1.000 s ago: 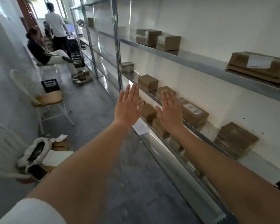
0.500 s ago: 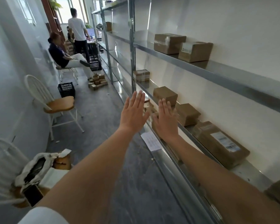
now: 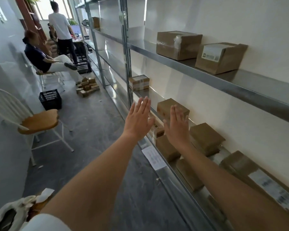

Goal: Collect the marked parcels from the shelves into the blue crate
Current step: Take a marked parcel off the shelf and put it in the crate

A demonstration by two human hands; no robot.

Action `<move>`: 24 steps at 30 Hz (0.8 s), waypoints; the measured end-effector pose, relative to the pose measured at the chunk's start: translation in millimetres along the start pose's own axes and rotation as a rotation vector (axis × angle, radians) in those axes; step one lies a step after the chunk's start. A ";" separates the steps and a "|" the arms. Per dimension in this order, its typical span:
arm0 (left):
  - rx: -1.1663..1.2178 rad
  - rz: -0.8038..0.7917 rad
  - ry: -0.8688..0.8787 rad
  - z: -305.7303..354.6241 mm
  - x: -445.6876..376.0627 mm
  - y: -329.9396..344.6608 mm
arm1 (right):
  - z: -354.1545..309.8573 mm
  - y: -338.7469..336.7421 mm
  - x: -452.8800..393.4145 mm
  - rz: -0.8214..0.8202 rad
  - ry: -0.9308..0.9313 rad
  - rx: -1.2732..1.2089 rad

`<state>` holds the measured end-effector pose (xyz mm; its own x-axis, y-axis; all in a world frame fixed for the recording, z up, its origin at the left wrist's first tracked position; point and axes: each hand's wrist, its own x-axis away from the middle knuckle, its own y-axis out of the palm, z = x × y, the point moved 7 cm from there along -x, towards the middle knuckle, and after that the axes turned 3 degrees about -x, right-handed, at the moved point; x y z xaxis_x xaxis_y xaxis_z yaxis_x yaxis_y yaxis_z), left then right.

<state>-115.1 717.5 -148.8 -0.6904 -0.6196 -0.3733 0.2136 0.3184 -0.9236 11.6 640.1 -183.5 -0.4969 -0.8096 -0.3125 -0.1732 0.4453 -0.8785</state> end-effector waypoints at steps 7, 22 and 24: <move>0.057 -0.070 0.103 -26.3 -89.6 62.2 | 33.8 32.4 -72.1 0.033 0.143 -0.007; 0.145 -0.266 0.295 0.5 -238.5 216.4 | 139.7 146.6 -172.3 -0.004 0.479 -0.108; 0.168 -0.298 0.318 4.6 -253.5 231.8 | 148.5 152.9 -178.9 -0.010 0.517 -0.105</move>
<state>112.6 945.1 -268.7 -0.9106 -0.4076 -0.0685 0.0648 0.0229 -0.9976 200.3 796.2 -315.5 -0.8447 -0.5316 -0.0622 -0.2510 0.4961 -0.8312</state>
